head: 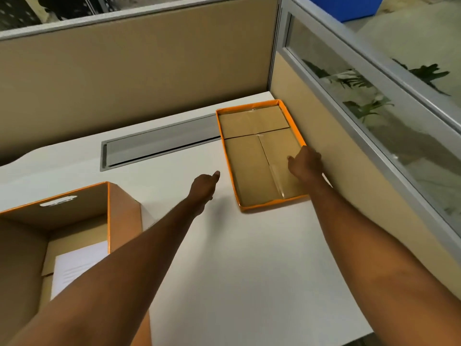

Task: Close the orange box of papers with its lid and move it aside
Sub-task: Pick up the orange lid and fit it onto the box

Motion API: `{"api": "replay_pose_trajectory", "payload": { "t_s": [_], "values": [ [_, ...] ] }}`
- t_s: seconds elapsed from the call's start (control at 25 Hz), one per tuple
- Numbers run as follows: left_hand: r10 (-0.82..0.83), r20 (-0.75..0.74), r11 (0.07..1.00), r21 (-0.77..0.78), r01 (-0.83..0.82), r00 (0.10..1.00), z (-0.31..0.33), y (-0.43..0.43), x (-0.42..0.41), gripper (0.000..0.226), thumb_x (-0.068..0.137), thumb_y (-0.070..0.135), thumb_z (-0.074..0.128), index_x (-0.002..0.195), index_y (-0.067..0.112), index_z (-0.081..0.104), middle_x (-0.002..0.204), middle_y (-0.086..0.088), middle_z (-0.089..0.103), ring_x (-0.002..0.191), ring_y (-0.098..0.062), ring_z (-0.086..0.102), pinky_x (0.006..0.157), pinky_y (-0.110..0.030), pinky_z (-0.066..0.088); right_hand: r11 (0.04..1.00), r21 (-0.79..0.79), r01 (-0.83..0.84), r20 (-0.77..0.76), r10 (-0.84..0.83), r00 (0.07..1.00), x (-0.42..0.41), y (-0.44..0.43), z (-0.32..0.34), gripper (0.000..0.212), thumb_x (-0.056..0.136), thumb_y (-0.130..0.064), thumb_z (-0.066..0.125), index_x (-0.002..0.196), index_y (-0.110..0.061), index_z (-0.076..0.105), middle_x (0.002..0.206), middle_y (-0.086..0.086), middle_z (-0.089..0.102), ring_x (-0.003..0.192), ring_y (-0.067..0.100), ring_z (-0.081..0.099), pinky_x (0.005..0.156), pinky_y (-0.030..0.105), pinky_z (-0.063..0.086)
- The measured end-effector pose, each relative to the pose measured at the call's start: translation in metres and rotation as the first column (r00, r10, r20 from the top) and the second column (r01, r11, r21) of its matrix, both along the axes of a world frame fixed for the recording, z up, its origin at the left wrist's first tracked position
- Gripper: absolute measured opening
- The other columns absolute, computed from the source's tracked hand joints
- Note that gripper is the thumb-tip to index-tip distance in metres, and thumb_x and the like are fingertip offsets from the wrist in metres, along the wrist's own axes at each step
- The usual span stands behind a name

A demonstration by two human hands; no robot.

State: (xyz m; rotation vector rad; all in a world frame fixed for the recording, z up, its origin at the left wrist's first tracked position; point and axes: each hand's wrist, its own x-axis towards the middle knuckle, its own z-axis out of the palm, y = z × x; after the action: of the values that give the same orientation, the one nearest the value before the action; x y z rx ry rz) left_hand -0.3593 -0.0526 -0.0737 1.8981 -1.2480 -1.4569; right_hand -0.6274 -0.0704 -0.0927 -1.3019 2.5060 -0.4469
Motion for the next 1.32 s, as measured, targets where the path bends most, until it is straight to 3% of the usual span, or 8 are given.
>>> {"api": "replay_pose_trajectory", "payload": {
  "t_s": [0.16, 0.32, 0.52, 0.72, 0.88, 0.96, 1.16, 1.32],
  "values": [
    [0.02, -0.106, 1.0, 0.008, -0.019, 0.994, -0.015, -0.013, -0.018, 0.041, 0.096, 0.038, 0.047, 0.123, 0.008, 0.057, 0.128, -0.013, 0.055, 0.12, -0.032, 0.051, 0.1, -0.042, 0.041, 0.997, 0.035, 0.075, 0.056, -0.077, 0.995, -0.024, -0.024, -0.014, 0.062, 0.086, -0.036, 0.064, 0.13, 0.003, 0.045, 0.134, 0.025, 0.049, 0.125, 0.039, 0.047, 0.104, 0.046, 0.041],
    [0.001, -0.173, 0.998, 0.062, 0.01, 0.985, -0.025, -0.03, -0.031, 0.046, 0.091, 0.047, 0.05, 0.114, 0.007, 0.053, 0.109, -0.01, 0.051, 0.093, -0.025, 0.051, 0.08, -0.037, 0.044, 0.996, 0.04, 0.081, 0.084, -0.084, 0.993, -0.029, -0.035, -0.03, 0.06, 0.086, -0.036, 0.064, 0.128, 0.004, 0.047, 0.13, 0.025, 0.055, 0.121, 0.041, 0.052, 0.101, 0.048, 0.045],
    [0.041, -0.28, 0.99, 0.141, -0.001, 0.959, -0.033, -0.04, -0.04, 0.055, 0.094, 0.048, 0.047, 0.115, -0.002, 0.055, 0.104, -0.013, 0.06, 0.094, -0.029, 0.061, 0.079, -0.038, 0.051, 0.992, 0.028, 0.125, 0.056, -0.126, 0.99, -0.022, -0.034, -0.037, 0.058, 0.088, -0.032, 0.064, 0.129, 0.004, 0.046, 0.132, 0.025, 0.053, 0.124, 0.04, 0.05, 0.102, 0.047, 0.041],
    [0.09, -0.164, 0.984, 0.164, -0.063, 0.982, -0.038, -0.029, -0.032, 0.039, 0.097, 0.047, 0.041, 0.085, 0.011, 0.053, 0.086, -0.006, 0.052, 0.082, -0.024, 0.052, 0.074, -0.035, 0.045, 0.968, 0.046, 0.246, 0.162, -0.25, 0.955, -0.007, -0.01, -0.03, 0.044, 0.093, -0.028, 0.056, 0.125, 0.002, 0.052, 0.133, 0.023, 0.05, 0.123, 0.039, 0.049, 0.098, 0.048, 0.044],
    [0.161, -0.004, 0.983, 0.085, -0.161, 0.987, -0.033, -0.003, -0.02, 0.052, 0.099, 0.044, 0.034, 0.124, 0.003, 0.051, 0.121, -0.015, 0.057, 0.111, -0.032, 0.055, 0.086, -0.036, 0.044, 0.941, 0.143, 0.307, 0.242, -0.334, 0.911, 0.023, 0.03, -0.023, 0.034, 0.094, -0.013, 0.052, 0.125, 0.002, 0.052, 0.134, 0.021, 0.049, 0.123, 0.038, 0.05, 0.096, 0.048, 0.046],
    [0.177, 0.042, 0.983, 0.047, -0.178, 0.983, -0.024, 0.009, -0.012, 0.053, 0.1, 0.041, 0.031, 0.126, -0.001, 0.05, 0.125, -0.019, 0.057, 0.114, -0.033, 0.054, 0.084, -0.034, 0.042, 0.936, 0.167, 0.311, 0.277, -0.347, 0.896, 0.034, 0.049, -0.017, 0.034, 0.092, -0.004, 0.049, 0.126, 0.003, 0.049, 0.135, 0.022, 0.047, 0.122, 0.04, 0.051, 0.096, 0.048, 0.046],
    [0.219, 0.096, 0.975, -0.047, -0.215, 0.971, 0.001, 0.035, 0.015, 0.047, 0.101, 0.034, 0.031, 0.115, -0.005, 0.054, 0.119, -0.024, 0.059, 0.11, -0.037, 0.056, 0.086, -0.04, 0.045, 0.961, 0.209, 0.18, 0.362, -0.247, 0.899, 0.051, 0.08, 0.021, 0.048, 0.095, -0.003, 0.038, 0.142, 0.003, 0.029, 0.142, 0.023, 0.045, 0.129, 0.039, 0.047, 0.105, 0.045, 0.041],
    [0.219, 0.135, 0.966, -0.17, -0.195, 0.966, 0.017, 0.052, 0.049, 0.044, 0.102, 0.031, 0.032, 0.117, -0.005, 0.054, 0.117, -0.024, 0.06, 0.108, -0.038, 0.058, 0.09, -0.046, 0.047, 0.993, 0.114, 0.007, 0.379, -0.05, 0.924, 0.071, 0.1, 0.066, 0.039, 0.095, -0.005, 0.036, 0.134, -0.001, 0.034, 0.118, 0.02, 0.056, 0.106, 0.037, 0.056, 0.082, 0.04, 0.046]
  ]
}}
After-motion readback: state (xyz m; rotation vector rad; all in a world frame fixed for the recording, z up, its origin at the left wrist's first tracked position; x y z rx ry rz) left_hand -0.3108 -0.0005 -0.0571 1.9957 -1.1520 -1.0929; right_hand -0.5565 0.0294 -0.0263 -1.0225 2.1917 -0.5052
